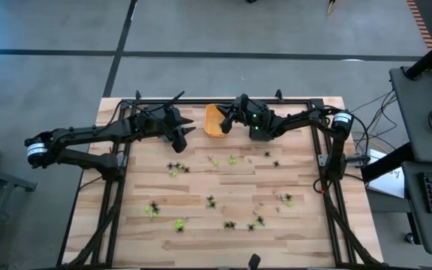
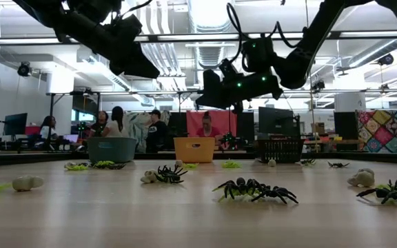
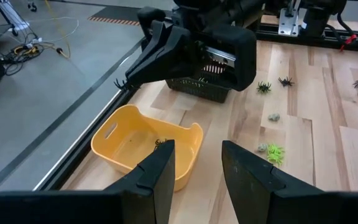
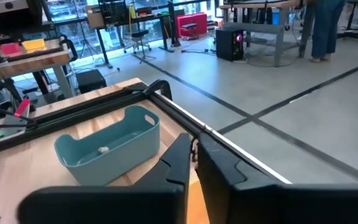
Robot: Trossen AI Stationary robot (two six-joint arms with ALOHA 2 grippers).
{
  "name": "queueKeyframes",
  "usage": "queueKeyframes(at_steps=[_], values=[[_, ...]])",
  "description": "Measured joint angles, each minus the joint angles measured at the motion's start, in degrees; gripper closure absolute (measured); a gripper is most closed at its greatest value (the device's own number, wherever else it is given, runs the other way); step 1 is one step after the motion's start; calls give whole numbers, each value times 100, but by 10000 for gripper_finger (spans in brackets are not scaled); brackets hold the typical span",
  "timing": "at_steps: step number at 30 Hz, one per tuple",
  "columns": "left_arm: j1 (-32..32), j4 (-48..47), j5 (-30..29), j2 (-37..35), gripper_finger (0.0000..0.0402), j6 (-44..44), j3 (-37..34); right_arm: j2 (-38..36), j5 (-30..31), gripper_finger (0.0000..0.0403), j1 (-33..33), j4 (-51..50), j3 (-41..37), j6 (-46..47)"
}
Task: Sort Halloween decoration
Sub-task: Put the black spider toy into the orange bin, then put the white skull toy into the blue bin
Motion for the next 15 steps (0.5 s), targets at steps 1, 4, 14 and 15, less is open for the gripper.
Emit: queueKeyframes(at_steps=[1, 4, 14, 15], values=[[0, 1, 0, 0, 286, 0, 0, 1, -1, 367, 0, -11, 0, 20], [0, 2, 0, 0, 286, 0, 0, 0, 1, 341, 0, -9, 0, 42], [0, 4, 0, 0, 286, 0, 0, -1, -12, 284, 0, -11, 0, 61], [0, 2, 0, 0, 286, 0, 0, -13, -14, 281, 2, -16, 0, 61]])
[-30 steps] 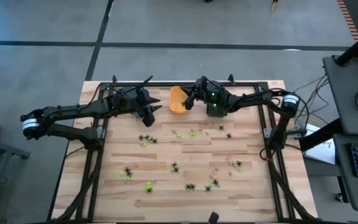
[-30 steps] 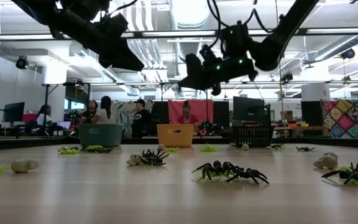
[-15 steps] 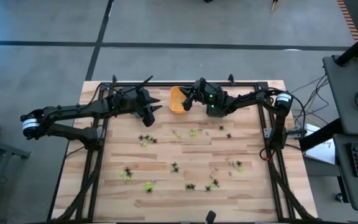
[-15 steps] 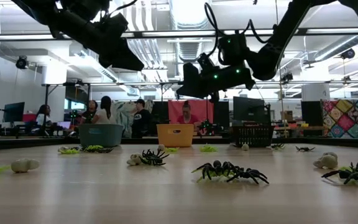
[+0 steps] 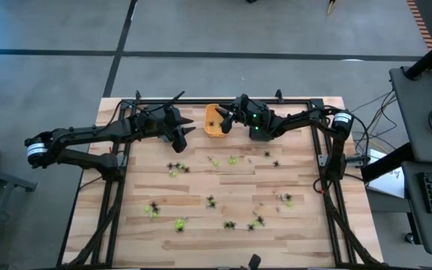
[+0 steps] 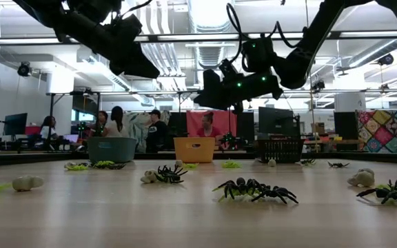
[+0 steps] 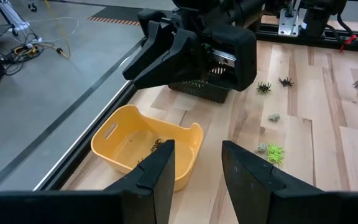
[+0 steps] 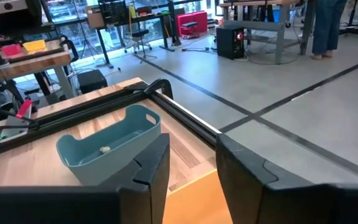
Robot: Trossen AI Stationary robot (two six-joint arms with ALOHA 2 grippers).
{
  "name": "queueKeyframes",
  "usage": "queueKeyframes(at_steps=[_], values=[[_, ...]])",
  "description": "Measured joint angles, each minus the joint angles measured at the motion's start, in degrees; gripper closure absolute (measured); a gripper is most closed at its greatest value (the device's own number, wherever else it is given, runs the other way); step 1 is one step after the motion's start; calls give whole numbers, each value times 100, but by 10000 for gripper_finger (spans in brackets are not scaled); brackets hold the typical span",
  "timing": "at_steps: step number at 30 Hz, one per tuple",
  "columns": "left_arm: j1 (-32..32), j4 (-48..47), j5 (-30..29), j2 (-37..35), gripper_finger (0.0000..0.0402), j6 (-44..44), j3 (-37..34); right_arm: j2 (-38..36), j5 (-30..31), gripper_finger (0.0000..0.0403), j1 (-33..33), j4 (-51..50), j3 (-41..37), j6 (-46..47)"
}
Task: Sort Halloween decoration
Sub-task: Put the white skull toy into the blue bin
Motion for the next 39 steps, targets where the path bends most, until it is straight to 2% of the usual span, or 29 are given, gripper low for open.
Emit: queueKeyframes(at_steps=[5, 9, 23, 27, 33, 39], values=[[0, -100, 1, 0, 286, -89, 0, -152, -154, 273, 0, -48, 0, 159], [0, -281, 2, -2, 286, -226, 0, -469, -298, 275, 20, -601, 0, 203], [-316, -1204, 306, -2, 286, -984, 0, -2143, -323, 291, 514, -4048, 0, 137], [-517, -1945, 313, -2, 286, -2032, 6, -2482, -307, 291, 702, -4600, 0, 142], [-1008, -3751, 224, -2, 286, -3429, 83, -2659, -275, 295, 903, -4732, 0, 77], [-1520, -4168, 99, -2, 286, -4264, 83, -2641, -269, 302, 901, -4755, 0, 38]])
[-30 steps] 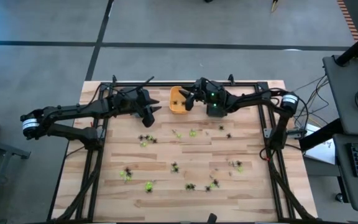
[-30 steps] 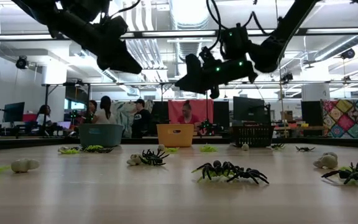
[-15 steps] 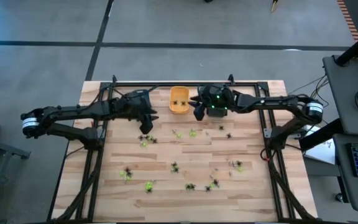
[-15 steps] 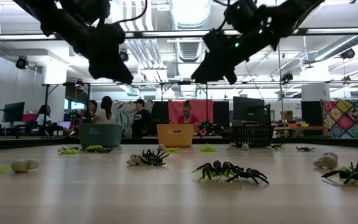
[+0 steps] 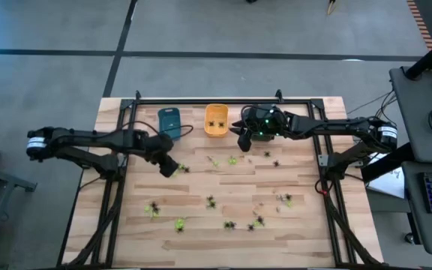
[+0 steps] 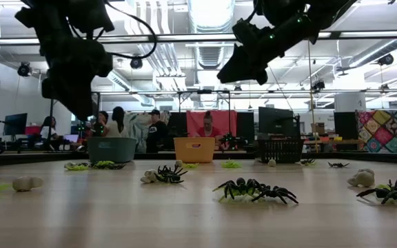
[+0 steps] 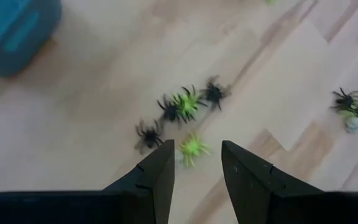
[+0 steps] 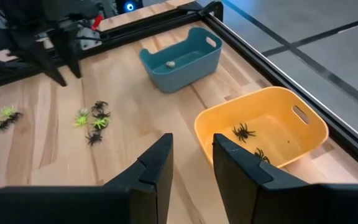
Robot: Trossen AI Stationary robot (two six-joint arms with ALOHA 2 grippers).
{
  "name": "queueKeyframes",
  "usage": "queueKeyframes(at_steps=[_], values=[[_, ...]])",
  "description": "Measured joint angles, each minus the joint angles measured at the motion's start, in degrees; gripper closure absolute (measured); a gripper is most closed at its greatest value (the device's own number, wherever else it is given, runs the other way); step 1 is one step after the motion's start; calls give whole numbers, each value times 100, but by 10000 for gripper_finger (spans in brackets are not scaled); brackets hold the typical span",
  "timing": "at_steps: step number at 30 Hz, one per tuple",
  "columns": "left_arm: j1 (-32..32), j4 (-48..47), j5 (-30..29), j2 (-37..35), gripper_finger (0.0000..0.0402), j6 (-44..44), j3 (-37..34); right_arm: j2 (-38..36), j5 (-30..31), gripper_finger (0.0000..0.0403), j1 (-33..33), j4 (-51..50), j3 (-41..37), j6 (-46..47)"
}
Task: Sort Halloween decoration
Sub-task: Put the white skull toy into the blue bin
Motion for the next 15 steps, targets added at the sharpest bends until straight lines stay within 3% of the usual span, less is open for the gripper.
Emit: queueKeyframes(at_steps=[9, 15], values=[[-408, -137, -412, 77, 286, -760, -27, 9, -1, 298, 2, -18, 0, -54], [-533, -145, -424, 597, 286, -1355, -46, 9, -2, 305, 2, -35, 0, -126]])
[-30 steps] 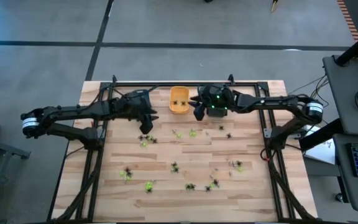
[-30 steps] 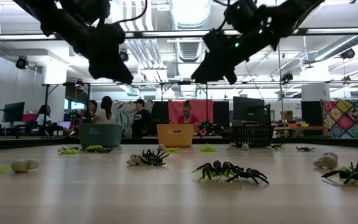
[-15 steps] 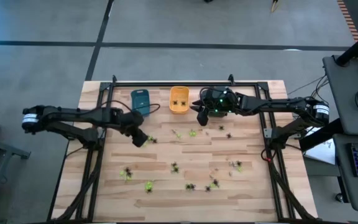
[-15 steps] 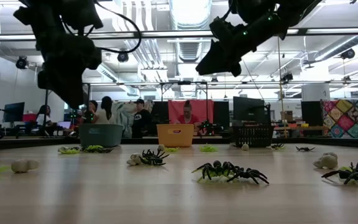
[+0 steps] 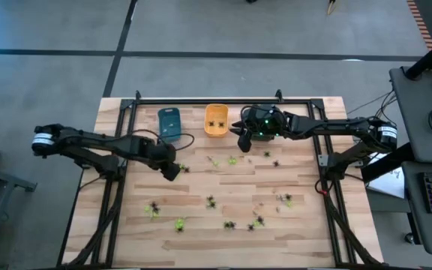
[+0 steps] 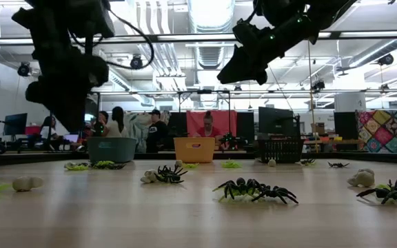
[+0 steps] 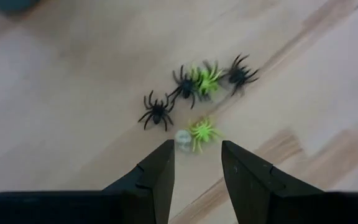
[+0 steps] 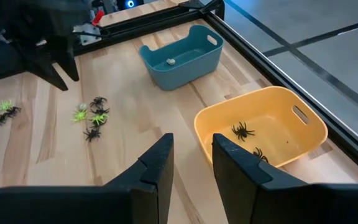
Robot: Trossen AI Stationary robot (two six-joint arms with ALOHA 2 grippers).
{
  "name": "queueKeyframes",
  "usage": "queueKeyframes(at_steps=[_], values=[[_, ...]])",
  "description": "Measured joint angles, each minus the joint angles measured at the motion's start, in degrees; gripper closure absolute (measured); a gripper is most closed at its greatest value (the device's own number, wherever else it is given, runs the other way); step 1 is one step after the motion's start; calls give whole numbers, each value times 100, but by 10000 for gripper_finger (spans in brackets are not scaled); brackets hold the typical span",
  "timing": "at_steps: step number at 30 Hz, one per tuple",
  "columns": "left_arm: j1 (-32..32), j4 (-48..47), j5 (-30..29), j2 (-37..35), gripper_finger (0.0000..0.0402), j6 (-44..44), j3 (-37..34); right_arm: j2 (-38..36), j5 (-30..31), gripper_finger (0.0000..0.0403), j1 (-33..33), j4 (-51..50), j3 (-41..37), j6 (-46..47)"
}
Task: Sort Halloween decoration
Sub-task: Put the white skull toy into the blue bin
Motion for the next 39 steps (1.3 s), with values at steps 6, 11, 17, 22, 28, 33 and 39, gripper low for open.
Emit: queueKeyframes(at_steps=[6, 11, 17, 22, 28, 33, 39], values=[[-35, 10, 202, 694, 286, 51, -4, 2, 0, 301, 0, -12, 0, -24], [-35, 159, 163, 1005, 286, 121, 9, 2, -2, 303, 0, -10, 0, -57], [-33, 397, 139, 1228, 286, 151, 7, 4, 0, 307, 0, -7, 0, -134], [-33, 475, 113, 1453, 286, 186, 7, 4, 0, 302, 0, -7, 0, -138], [-33, 618, 110, 1549, 286, 260, 7, 4, -2, 304, 0, -6, 0, -136], [-33, 619, 108, 1547, 286, 260, 7, 7, -2, 309, 0, -7, 0, -136], [-33, 629, 51, 1548, 308, 283, -14, 7, 0, 306, 0, -7, 0, -133]])
